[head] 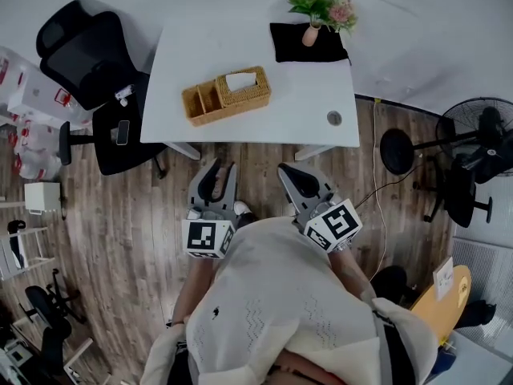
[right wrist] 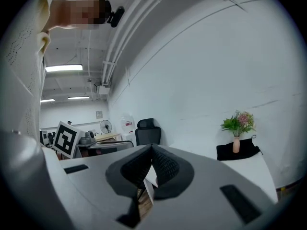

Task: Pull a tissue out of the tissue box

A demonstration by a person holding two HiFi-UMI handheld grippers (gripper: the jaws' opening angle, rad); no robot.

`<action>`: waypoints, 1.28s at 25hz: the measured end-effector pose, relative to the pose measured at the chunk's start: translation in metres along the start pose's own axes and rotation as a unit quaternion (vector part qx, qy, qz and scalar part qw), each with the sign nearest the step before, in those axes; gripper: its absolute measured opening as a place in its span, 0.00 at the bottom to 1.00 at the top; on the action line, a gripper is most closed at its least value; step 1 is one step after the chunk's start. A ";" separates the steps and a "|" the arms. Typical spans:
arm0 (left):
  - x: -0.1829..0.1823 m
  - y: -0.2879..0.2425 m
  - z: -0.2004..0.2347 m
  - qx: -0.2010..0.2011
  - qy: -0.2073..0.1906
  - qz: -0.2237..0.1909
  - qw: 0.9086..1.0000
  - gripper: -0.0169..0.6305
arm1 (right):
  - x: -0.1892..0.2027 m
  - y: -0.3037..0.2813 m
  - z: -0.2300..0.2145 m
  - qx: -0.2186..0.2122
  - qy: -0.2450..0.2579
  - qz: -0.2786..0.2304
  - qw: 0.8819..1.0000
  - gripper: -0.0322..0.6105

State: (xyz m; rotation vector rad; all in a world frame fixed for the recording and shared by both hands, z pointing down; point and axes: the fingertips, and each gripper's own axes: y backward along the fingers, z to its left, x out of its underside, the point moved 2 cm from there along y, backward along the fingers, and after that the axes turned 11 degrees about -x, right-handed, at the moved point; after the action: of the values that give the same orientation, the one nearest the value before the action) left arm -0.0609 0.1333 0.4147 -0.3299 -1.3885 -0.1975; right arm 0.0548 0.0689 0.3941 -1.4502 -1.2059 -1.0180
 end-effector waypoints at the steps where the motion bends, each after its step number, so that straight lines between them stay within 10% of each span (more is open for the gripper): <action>1: 0.000 -0.002 0.004 0.001 0.001 0.001 1.000 0.20 | 0.000 -0.003 0.000 0.002 0.000 -0.001 1.000 0.05; 32: -0.006 -0.108 0.028 0.003 0.002 0.014 1.000 0.20 | -0.021 -0.067 -0.091 -0.017 0.004 0.014 1.000 0.05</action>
State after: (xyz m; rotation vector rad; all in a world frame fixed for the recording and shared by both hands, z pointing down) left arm -0.1231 0.0408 0.4251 -0.3431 -1.3790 -0.1700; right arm -0.0169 -0.0204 0.4014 -1.4844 -1.1641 -1.0278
